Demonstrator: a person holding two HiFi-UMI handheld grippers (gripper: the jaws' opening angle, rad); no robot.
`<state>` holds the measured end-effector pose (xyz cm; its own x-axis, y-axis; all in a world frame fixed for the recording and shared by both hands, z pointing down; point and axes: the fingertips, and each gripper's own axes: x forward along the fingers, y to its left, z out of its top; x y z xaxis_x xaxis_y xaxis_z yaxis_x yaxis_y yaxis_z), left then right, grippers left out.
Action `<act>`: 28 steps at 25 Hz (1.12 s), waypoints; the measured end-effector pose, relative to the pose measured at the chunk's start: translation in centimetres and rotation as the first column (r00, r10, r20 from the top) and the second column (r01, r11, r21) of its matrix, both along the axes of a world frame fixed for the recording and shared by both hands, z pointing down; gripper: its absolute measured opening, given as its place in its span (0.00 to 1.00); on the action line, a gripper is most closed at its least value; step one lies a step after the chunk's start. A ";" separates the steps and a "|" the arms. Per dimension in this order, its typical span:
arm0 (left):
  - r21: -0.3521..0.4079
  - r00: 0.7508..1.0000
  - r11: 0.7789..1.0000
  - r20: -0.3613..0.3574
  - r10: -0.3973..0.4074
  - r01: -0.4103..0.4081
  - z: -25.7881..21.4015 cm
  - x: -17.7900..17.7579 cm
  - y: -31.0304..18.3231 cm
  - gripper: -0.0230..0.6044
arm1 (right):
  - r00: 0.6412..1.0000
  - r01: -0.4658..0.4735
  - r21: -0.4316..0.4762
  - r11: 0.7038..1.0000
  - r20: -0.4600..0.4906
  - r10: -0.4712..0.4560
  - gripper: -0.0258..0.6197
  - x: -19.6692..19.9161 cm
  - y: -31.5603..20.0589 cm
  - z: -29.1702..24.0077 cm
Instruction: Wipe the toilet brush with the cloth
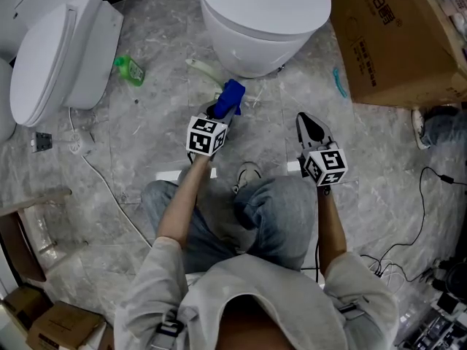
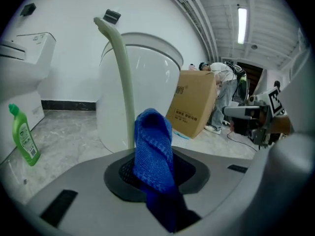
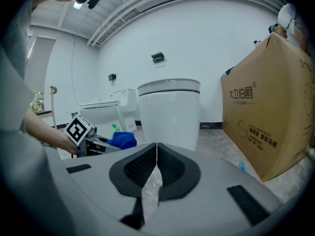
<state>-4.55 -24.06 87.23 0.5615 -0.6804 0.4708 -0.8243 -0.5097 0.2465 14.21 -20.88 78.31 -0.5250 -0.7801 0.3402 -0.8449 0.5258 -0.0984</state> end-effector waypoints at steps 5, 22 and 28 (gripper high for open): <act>-0.036 0.992 0.998 0.117 0.048 -0.044 3.3 -0.5 0.5 0.22 | 1.000 -0.004 -0.019 1.000 0.003 0.004 0.09 0.4 -0.3 1.0; 0.195 0.963 0.951 0.173 0.206 -0.239 -1.7 2.8 2.2 0.22 | 0.999 0.006 -0.118 0.993 0.044 -0.001 0.09 0.0 -5.8 5.7; 0.257 0.996 0.964 -0.076 -0.043 0.061 -12.9 -3.5 3.7 0.22 | 0.999 -0.032 -0.132 0.991 0.025 0.035 0.09 0.6 -5.1 2.1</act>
